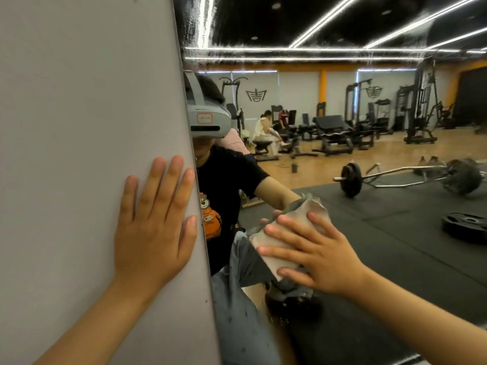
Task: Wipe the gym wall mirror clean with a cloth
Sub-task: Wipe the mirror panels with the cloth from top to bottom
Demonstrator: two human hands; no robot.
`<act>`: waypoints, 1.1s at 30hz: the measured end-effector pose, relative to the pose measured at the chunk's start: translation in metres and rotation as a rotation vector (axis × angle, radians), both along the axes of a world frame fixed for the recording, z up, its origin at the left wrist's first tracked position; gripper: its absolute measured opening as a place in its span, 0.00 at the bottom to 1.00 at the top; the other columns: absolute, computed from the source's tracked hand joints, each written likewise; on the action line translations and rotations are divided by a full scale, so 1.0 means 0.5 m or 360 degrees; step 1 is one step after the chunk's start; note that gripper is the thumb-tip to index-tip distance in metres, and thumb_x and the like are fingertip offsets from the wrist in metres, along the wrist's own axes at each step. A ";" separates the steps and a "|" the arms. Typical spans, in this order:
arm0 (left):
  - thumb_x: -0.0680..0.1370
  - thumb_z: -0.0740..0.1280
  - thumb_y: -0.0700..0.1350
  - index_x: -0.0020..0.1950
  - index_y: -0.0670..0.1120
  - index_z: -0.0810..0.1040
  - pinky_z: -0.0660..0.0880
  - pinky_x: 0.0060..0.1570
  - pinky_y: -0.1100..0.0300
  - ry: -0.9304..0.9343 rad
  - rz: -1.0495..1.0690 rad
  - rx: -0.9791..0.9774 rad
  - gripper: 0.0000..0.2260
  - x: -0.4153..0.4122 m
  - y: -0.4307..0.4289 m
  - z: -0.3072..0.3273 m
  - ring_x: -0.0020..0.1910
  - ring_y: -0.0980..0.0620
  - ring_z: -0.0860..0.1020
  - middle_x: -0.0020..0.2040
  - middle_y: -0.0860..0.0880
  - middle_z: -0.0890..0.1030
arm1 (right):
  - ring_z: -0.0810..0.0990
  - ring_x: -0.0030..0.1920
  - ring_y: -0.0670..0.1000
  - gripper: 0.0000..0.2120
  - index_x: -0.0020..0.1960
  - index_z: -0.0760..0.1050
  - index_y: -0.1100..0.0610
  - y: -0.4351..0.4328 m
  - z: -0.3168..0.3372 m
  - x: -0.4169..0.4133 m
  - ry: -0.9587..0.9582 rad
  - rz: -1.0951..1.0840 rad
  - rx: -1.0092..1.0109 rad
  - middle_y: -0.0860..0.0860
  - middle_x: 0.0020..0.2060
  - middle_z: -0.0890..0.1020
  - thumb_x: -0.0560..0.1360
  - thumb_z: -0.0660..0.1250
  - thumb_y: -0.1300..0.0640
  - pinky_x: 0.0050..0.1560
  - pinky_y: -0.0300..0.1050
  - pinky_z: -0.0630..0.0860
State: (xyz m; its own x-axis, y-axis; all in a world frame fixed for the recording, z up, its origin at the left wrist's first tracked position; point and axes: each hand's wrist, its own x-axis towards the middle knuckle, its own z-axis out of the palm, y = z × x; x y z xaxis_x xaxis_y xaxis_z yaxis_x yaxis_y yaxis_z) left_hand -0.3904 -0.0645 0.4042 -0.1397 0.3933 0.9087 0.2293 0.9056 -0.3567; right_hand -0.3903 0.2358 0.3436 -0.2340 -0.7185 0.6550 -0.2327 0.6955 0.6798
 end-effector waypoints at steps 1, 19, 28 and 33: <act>0.81 0.52 0.49 0.80 0.42 0.56 0.46 0.78 0.45 0.0006 -0.0007 0.0005 0.27 0.000 0.000 0.000 0.80 0.44 0.52 0.80 0.42 0.57 | 0.50 0.80 0.49 0.25 0.79 0.53 0.42 -0.002 0.030 -0.002 0.0017 0.0016 0.0020 0.46 0.81 0.50 0.83 0.48 0.40 0.78 0.54 0.45; 0.80 0.55 0.46 0.79 0.40 0.57 0.45 0.78 0.47 -0.0038 -0.0089 0.0183 0.28 0.006 -0.068 -0.026 0.81 0.49 0.48 0.79 0.42 0.59 | 0.55 0.79 0.57 0.26 0.78 0.61 0.48 -0.265 0.166 -0.001 0.0042 0.0167 -0.0459 0.54 0.78 0.60 0.82 0.50 0.43 0.76 0.65 0.49; 0.79 0.55 0.46 0.79 0.40 0.57 0.45 0.78 0.49 -0.0180 -0.0168 0.0173 0.28 0.028 -0.038 -0.108 0.80 0.50 0.49 0.79 0.43 0.58 | 0.47 0.80 0.53 0.24 0.79 0.57 0.45 -0.193 -0.062 0.002 -0.0060 0.0122 -0.0284 0.49 0.79 0.56 0.83 0.48 0.45 0.77 0.60 0.40; 0.79 0.55 0.47 0.82 0.45 0.46 0.42 0.78 0.50 -0.0190 -0.0177 0.0144 0.32 0.035 0.012 -0.163 0.81 0.50 0.46 0.82 0.47 0.48 | 0.49 0.80 0.53 0.25 0.80 0.53 0.44 -0.084 -0.101 -0.010 -0.0008 0.0075 -0.0370 0.48 0.81 0.49 0.83 0.49 0.44 0.78 0.60 0.43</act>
State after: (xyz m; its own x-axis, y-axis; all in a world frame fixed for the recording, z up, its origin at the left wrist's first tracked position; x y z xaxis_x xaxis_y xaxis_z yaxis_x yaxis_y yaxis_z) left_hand -0.3726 -0.0587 0.3228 -0.2087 0.3295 0.9208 0.3656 0.8995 -0.2391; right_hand -0.3953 0.1938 0.2932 -0.2078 -0.5587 0.8029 -0.2717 0.8215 0.5014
